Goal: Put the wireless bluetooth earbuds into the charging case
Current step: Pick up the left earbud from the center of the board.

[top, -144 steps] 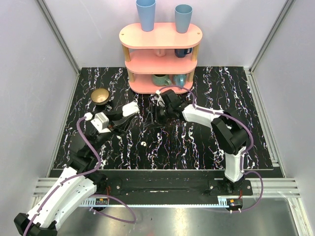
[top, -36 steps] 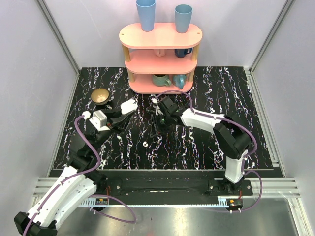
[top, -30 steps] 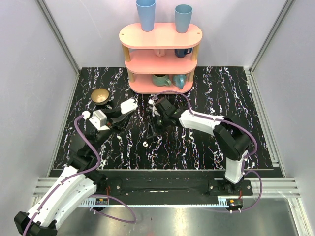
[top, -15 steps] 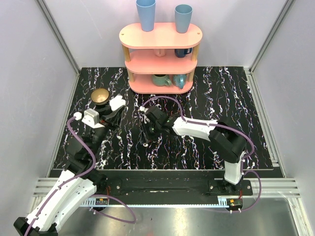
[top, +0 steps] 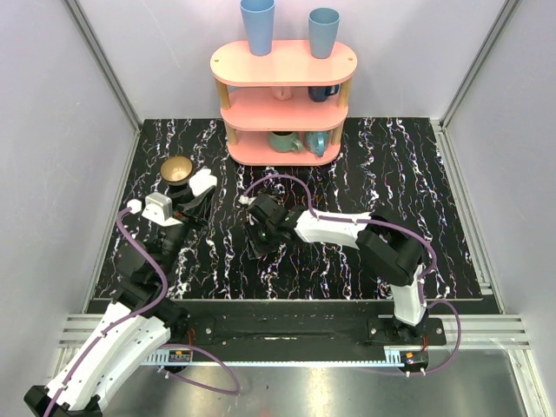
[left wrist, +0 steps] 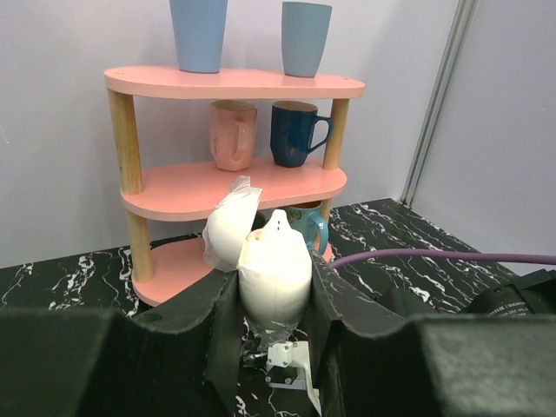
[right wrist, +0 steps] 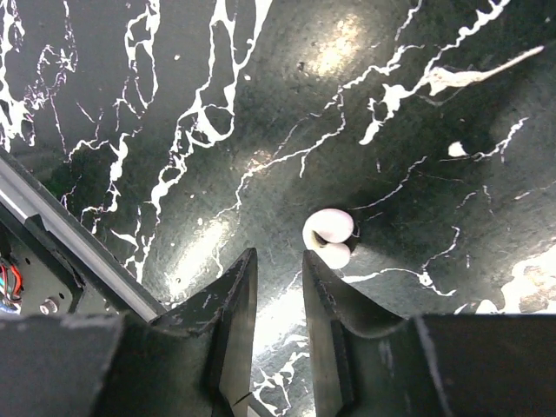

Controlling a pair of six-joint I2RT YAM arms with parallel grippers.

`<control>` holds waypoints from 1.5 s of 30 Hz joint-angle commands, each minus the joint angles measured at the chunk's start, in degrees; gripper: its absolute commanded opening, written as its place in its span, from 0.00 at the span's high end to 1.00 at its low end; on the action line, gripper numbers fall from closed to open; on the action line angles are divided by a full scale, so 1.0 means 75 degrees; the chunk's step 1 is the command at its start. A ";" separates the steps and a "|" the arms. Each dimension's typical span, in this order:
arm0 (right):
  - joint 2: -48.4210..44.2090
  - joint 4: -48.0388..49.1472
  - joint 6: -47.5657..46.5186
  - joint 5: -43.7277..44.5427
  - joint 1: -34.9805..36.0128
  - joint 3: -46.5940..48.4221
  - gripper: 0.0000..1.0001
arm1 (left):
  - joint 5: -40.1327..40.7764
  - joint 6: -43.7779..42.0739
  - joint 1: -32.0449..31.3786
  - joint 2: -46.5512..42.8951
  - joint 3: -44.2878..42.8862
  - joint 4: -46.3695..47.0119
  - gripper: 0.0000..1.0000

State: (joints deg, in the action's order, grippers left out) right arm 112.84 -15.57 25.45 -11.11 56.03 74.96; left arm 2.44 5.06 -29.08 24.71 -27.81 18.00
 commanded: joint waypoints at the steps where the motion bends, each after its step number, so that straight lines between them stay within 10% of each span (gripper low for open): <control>1: 0.0131 -0.0243 -0.0218 0.0567 0.0205 0.0505 0.65 | 0.0226 0.0099 0.0010 -0.0095 0.0017 0.0120 1.00; 30: 0.0588 -0.1310 -0.0628 0.1891 0.0228 0.1079 0.70 | 0.0284 0.0146 0.0010 -0.0037 0.0040 0.0096 1.00; 45: -0.0148 -0.1603 -0.0769 0.2103 0.0217 0.1384 1.00 | -0.0113 -0.0251 0.0010 -0.0084 0.0169 0.0224 1.00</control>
State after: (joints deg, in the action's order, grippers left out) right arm 116.44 -25.56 20.36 2.57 57.41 82.46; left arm 3.27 5.74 -29.08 24.49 -27.46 16.36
